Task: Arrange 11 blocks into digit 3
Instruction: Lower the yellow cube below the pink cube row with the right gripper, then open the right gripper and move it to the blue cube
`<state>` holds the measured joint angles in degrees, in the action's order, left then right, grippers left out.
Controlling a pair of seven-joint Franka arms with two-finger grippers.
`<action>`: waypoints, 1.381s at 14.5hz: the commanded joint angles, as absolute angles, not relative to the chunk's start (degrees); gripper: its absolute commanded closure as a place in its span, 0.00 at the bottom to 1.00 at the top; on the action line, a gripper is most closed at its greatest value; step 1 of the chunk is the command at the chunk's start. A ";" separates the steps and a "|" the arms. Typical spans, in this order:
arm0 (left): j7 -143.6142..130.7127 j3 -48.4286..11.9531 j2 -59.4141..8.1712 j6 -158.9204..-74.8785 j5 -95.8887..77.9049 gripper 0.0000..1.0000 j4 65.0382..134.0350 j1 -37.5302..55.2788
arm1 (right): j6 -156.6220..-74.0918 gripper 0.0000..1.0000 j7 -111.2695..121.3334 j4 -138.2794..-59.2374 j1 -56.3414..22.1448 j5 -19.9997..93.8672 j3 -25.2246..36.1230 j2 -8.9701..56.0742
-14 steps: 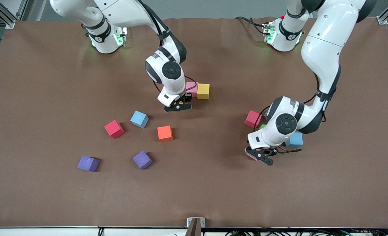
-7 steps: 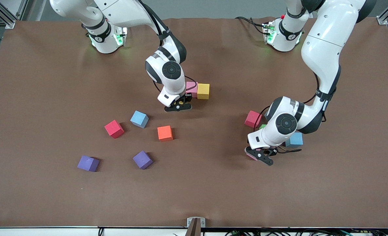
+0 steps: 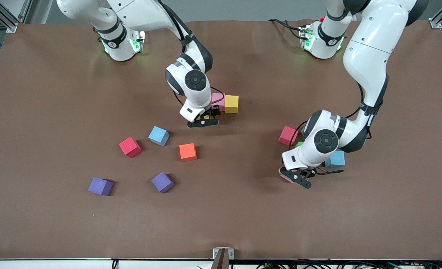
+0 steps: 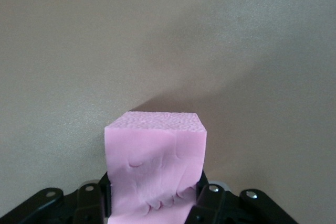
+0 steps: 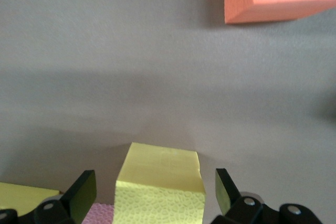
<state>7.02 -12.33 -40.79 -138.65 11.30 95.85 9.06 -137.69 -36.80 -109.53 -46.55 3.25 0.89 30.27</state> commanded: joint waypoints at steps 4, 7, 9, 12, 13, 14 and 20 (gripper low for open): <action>8.09 -12.13 -41.31 -138.87 11.60 0.74 95.27 9.23 | -132.73 0.00 -37.96 -108.54 -44.74 3.86 1.32 25.59; 8.09 -12.13 -41.31 -138.87 11.60 0.74 95.27 9.23 | -127.54 0.00 -41.99 -108.63 -42.29 3.78 1.58 21.98; 8.09 -12.13 -41.31 -138.87 11.60 0.74 95.27 9.23 | -123.95 0.00 -42.36 -108.46 -39.04 3.26 1.84 20.22; 8.09 -12.13 -41.31 -138.87 11.60 0.74 95.27 9.23 | -112.89 0.00 -41.92 -103.90 -33.33 2.20 2.90 20.39; 8.17 -12.13 -41.31 -138.87 11.60 0.74 95.27 9.23 | -111.81 0.00 -41.92 -103.36 -32.35 1.07 2.81 20.48; 8.09 -12.13 -41.31 -138.87 11.60 0.74 95.27 9.23 | -112.58 0.00 -42.36 -103.45 -32.00 1.05 2.90 20.30; 8.09 -12.13 -41.40 -138.87 11.60 0.74 95.27 9.23 | -122.15 0.00 -46.04 -110.55 -28.83 1.58 3.08 19.34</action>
